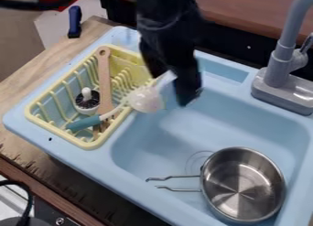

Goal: Put the ladle out of the sink to the yellow basket

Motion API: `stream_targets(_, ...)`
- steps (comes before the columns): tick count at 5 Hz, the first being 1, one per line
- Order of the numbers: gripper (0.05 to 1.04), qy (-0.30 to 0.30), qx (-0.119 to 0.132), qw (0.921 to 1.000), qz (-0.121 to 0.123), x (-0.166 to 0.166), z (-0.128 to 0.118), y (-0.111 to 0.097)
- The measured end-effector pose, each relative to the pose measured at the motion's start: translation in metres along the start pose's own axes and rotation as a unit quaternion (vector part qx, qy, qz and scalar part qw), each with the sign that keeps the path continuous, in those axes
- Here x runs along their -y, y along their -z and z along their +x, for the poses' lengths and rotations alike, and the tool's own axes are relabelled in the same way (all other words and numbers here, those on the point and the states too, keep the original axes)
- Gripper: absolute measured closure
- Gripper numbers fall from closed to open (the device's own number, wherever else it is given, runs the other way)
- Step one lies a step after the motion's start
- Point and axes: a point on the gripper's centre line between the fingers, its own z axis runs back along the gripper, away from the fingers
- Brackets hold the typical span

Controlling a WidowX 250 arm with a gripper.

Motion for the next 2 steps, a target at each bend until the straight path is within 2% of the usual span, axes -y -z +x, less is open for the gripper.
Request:
stream_targets(1,0.087,-0.049,0.015,0.9985,0.021,-0.011,0.021,0.009)
stream_targets(2,0.087,-0.069,0.01,0.997,0.033,-0.022,0.039,0.023)
